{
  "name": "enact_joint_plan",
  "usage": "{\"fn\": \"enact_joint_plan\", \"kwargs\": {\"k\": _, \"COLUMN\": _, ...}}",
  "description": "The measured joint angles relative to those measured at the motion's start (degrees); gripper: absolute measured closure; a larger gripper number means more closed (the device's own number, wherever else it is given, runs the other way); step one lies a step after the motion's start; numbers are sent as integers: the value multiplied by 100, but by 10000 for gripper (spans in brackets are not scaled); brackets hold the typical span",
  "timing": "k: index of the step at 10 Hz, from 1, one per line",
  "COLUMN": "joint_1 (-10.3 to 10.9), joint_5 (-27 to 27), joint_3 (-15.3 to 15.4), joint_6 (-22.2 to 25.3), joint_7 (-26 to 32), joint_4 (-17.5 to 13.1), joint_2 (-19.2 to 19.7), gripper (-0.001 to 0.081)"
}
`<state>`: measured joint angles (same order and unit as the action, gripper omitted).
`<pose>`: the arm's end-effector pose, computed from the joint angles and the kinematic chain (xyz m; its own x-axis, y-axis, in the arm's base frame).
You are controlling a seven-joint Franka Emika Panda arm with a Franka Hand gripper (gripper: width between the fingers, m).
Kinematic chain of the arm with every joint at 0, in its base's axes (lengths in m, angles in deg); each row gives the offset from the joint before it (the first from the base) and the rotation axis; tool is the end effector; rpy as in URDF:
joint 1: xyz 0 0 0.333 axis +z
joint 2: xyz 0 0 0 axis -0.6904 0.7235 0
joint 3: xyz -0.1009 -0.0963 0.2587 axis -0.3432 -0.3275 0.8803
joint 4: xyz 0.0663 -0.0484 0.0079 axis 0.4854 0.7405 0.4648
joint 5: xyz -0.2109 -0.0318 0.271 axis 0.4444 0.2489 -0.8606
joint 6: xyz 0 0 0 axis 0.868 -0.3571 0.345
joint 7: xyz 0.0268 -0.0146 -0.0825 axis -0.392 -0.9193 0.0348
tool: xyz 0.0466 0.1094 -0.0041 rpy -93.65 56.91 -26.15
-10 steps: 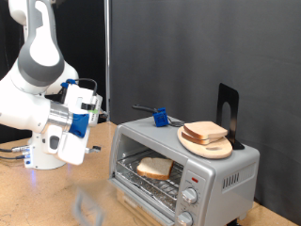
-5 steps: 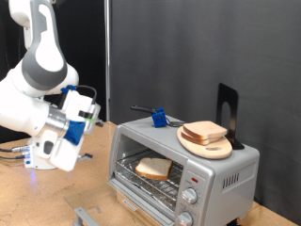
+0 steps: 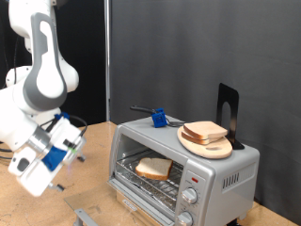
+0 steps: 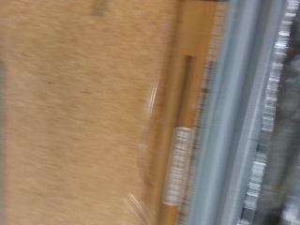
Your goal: Make a piece of toast with the oven
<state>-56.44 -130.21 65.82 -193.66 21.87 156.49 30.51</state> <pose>0.3558 -0.1353 0.2350 0.8116 -0.5520 -0.1913 -0.5334 -0.5666 -0.6280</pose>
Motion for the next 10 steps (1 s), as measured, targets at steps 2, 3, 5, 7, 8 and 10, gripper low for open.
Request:
{"fn": "enact_joint_plan", "kwargs": {"k": 2, "joint_1": 2, "joint_5": -255, "joint_3": 39, "joint_6": -161, "joint_7": 209, "joint_4": -119, "joint_2": 485, "gripper": 124}}
{"fn": "enact_joint_plan", "kwargs": {"k": 3, "joint_1": 3, "joint_5": -387, "joint_3": 84, "joint_6": -154, "joint_7": 353, "joint_4": -199, "joint_2": 746, "gripper": 124}}
{"fn": "enact_joint_plan", "kwargs": {"k": 5, "joint_1": 4, "joint_5": -712, "joint_3": 236, "joint_6": -140, "joint_7": 715, "joint_4": -337, "joint_2": 1217, "gripper": 124}}
{"fn": "enact_joint_plan", "kwargs": {"k": 7, "joint_1": 4, "joint_5": -777, "joint_3": 361, "joint_6": -43, "joint_7": 836, "joint_4": -419, "joint_2": 1503, "gripper": 124}}
{"fn": "enact_joint_plan", "kwargs": {"k": 8, "joint_1": 2, "joint_5": -760, "joint_3": 382, "joint_6": 199, "joint_7": 908, "joint_4": -438, "joint_2": 1563, "gripper": 124}}
{"fn": "enact_joint_plan", "kwargs": {"k": 10, "joint_1": -59, "joint_5": -525, "joint_3": 342, "joint_6": 857, "joint_7": 963, "joint_4": -451, "joint_2": 1495, "gripper": 124}}
